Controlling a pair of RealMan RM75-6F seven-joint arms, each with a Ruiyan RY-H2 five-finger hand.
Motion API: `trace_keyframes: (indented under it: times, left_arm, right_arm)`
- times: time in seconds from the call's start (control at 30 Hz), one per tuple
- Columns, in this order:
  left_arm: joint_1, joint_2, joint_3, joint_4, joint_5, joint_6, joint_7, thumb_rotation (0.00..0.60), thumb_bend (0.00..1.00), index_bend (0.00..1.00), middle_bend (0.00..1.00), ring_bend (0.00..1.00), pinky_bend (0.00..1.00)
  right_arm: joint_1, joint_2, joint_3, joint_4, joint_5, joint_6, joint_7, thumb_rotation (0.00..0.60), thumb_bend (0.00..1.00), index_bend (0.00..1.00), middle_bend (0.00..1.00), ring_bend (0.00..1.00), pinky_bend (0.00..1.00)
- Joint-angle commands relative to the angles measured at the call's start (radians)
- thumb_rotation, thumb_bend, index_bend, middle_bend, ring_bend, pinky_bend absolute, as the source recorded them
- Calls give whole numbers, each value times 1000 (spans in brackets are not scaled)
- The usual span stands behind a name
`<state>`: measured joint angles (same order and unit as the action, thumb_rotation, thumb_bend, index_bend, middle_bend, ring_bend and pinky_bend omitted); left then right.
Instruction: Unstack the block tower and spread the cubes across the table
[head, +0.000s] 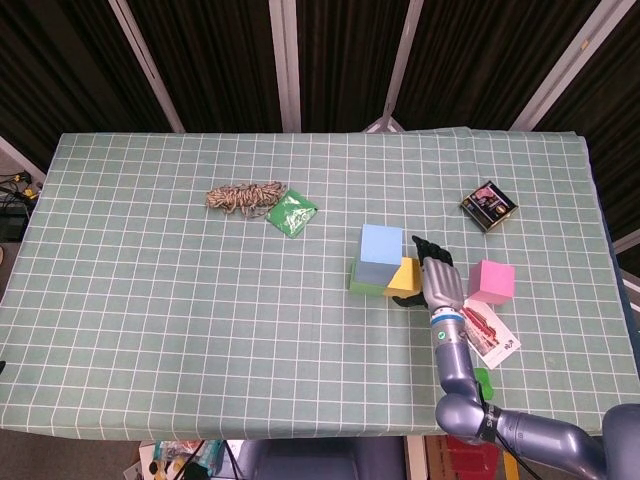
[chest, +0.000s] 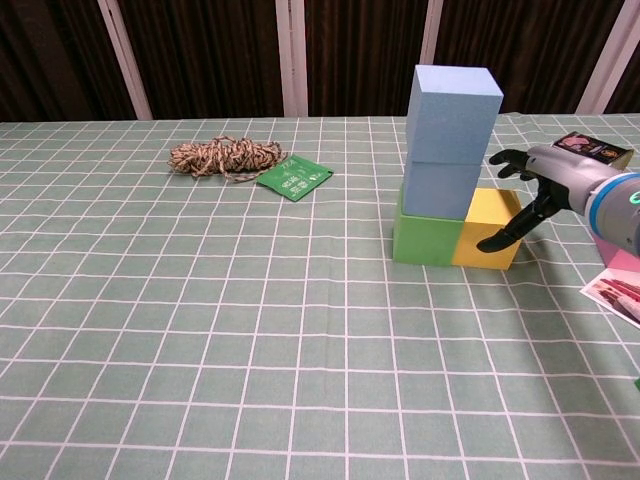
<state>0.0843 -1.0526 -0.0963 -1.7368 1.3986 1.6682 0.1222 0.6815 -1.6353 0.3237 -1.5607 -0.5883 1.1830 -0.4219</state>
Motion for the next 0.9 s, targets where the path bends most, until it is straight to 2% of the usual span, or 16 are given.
trace_keyframes:
  times: [0.03, 0.17, 0.27, 0.6, 0.73, 0.9]
  left_arm:
    - [-1, 1, -3, 0, -4, -1, -2, 600, 194, 167, 0, 0, 80]
    - [-3, 0, -4, -1, -8, -6, 1, 600, 194, 167, 0, 0, 80]
    - [-6, -1, -3, -3, -8, -10, 6, 600, 194, 167, 0, 0, 80]
    - [-6, -2, -2, -6, -6, -9, 11, 600, 194, 167, 0, 0, 80]
    - [-6, -2, -2, -8, -8, -10, 11, 600, 194, 167, 0, 0, 80]
    - [-6, -3, -1, -9, -4, -8, 16, 600, 194, 167, 0, 0, 80]
  right_arm:
    - [4, -19, -1, 28, -8, 12, -7, 600, 130, 27, 245, 23, 0]
    - [2, -33, 2, 55, -29, 41, -10, 600, 131, 184, 516, 219, 0]
    - [-1, -45, 7, 76, -42, 70, -17, 600, 146, 261, 632, 316, 0]
    - [11, -76, 39, 185, -112, 148, -47, 600, 154, 271, 648, 332, 0]
    - [23, -73, 75, 231, -113, 136, -44, 600, 154, 271, 648, 332, 0]
    - [41, -87, 115, 324, -124, 73, 22, 600, 154, 270, 648, 332, 0]
